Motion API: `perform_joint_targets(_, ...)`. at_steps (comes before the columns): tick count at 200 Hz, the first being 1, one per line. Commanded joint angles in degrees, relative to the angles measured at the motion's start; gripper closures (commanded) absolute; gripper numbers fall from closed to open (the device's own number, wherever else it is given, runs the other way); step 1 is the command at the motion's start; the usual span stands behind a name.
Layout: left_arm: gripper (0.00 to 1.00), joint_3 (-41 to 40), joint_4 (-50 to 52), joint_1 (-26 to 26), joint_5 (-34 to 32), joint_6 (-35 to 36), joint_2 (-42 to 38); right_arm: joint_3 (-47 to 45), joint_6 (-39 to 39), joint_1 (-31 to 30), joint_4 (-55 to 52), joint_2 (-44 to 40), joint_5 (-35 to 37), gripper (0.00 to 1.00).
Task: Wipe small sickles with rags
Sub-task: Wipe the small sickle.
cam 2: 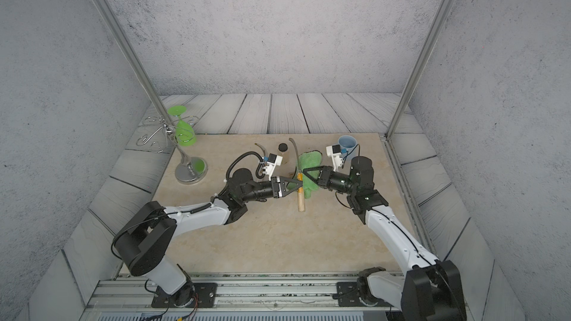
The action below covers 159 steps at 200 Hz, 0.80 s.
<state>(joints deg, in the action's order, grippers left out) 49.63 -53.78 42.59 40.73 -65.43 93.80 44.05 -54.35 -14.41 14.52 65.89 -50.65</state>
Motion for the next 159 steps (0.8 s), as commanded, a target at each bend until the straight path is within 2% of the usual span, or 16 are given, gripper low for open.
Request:
perform_joint_targets(1,1.0,4.2,-5.7,-2.0,-1.9,-1.5,0.1,-1.2,0.1,-2.4,-1.3,-2.9,-5.6,0.86)
perform_joint_targets(81,1.0,8.8,-0.2,-4.9,-1.5,1.6,0.9,-1.7,4.3,-5.7,-7.2,-5.4,-6.3,0.86)
perform_joint_targets(115,1.0,10.0,0.9,-7.6,0.6,1.5,1.8,-1.8,9.1,-5.6,-15.5,-7.9,-4.0,0.86)
perform_joint_targets(137,1.0,9.0,1.8,-8.4,2.0,1.6,0.6,-2.1,11.2,-4.1,-19.3,-8.4,-1.4,0.86)
perform_joint_targets(159,1.0,6.6,3.8,-8.3,4.3,2.7,-1.9,-1.7,10.3,0.1,-18.6,-7.3,-0.6,0.85)
